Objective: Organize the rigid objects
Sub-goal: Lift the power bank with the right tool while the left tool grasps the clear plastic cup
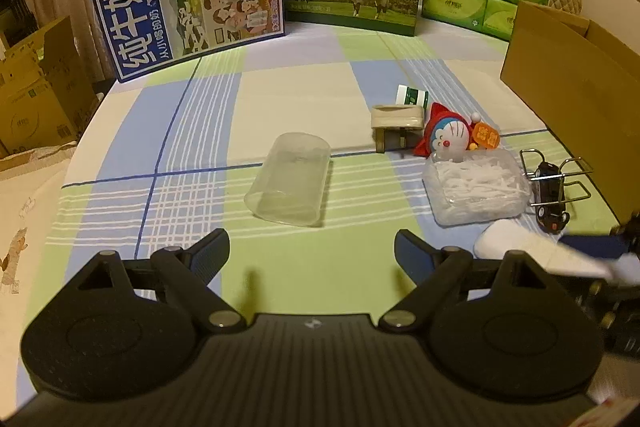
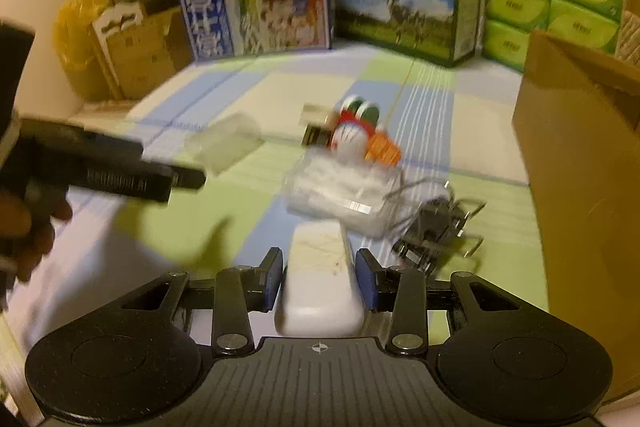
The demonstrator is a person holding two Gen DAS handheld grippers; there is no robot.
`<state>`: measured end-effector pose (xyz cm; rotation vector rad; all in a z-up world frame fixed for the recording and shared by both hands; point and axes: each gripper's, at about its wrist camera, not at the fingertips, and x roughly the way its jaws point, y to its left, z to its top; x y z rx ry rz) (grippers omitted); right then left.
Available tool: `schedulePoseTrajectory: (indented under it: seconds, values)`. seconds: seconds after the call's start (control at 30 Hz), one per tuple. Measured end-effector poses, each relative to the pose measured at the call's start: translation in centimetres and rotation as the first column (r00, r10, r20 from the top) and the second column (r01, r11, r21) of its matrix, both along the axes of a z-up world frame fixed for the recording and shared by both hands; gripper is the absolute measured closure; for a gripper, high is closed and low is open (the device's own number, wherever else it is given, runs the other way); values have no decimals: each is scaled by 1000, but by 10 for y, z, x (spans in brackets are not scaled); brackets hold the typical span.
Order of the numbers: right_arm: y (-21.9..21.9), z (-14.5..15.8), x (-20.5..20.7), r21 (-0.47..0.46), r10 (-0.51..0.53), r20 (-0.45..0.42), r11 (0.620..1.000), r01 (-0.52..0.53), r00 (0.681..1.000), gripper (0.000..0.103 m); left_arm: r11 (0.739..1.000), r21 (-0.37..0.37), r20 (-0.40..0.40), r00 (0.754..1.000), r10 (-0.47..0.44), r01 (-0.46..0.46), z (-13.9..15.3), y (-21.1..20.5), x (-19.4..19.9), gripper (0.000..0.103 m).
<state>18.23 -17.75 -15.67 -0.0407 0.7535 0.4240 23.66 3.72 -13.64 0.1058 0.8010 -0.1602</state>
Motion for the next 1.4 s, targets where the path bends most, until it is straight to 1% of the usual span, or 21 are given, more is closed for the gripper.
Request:
schedulePoseTrajectory:
  seconds: [0.13,0.27,0.37,0.43,0.53,0.6,0.63,0.73,0.83,0.93,1.03,1.17,1.23,1.3,1.37,1.4]
  values:
    - [3,-12,1,-22,14,-35,1000,-15,999,66,1000,5,-5,1000,-7,7,-1,-1,0,16]
    - [8,-17,6,-37,15,-28,999,-16,999,65,1000,1,-2,1000,4,-4,0,2,0,16]
    - [16,-25,7,-84,24,-24,996,-26,999,64,1000,1,-3,1000,10,-10,0,5,1,16]
    - [19,-26,4,-108,31,-3,994,-31,1000,64,1000,1,-5,1000,12,-12,-1,6,1,16]
    - [17,-26,4,-100,22,-21,995,-24,1000,66,1000,0,-4,1000,12,-12,0,6,1,16]
    - [19,-24,2,-100,33,-27,994,-36,999,66,1000,-3,-1,1000,13,-13,0,7,1,16]
    - [19,-23,0,-86,40,-26,995,-42,999,66,1000,-4,1,1000,14,-14,0,7,1,16]
    - [21,-15,-8,-66,56,23,996,-54,998,66,1000,-7,12,1000,26,-26,2,11,2,16]
    - [20,-4,-9,-33,43,73,999,-41,996,66,999,-3,25,999,36,-36,4,15,4,16]
    - [17,6,-2,0,14,102,1000,-14,995,66,999,22,45,999,29,-30,3,15,12,16]
    - [15,13,11,16,-13,112,1000,11,994,66,999,34,61,998,7,-10,0,14,25,16]
    - [15,15,30,27,-46,108,999,44,993,66,999,29,48,999,-19,18,-7,13,44,17]
    - [17,14,38,32,-61,102,998,58,993,66,999,23,32,999,-24,23,-11,12,55,18]
    - [18,13,43,36,-71,98,997,68,993,66,999,28,14,999,-39,39,-17,10,64,24]
    - [19,12,47,37,-78,97,997,75,992,66,997,48,-4,999,-54,54,-23,7,72,27]
    - [20,11,49,38,-81,95,996,77,992,66,996,55,-13,998,-63,63,-25,6,75,32]
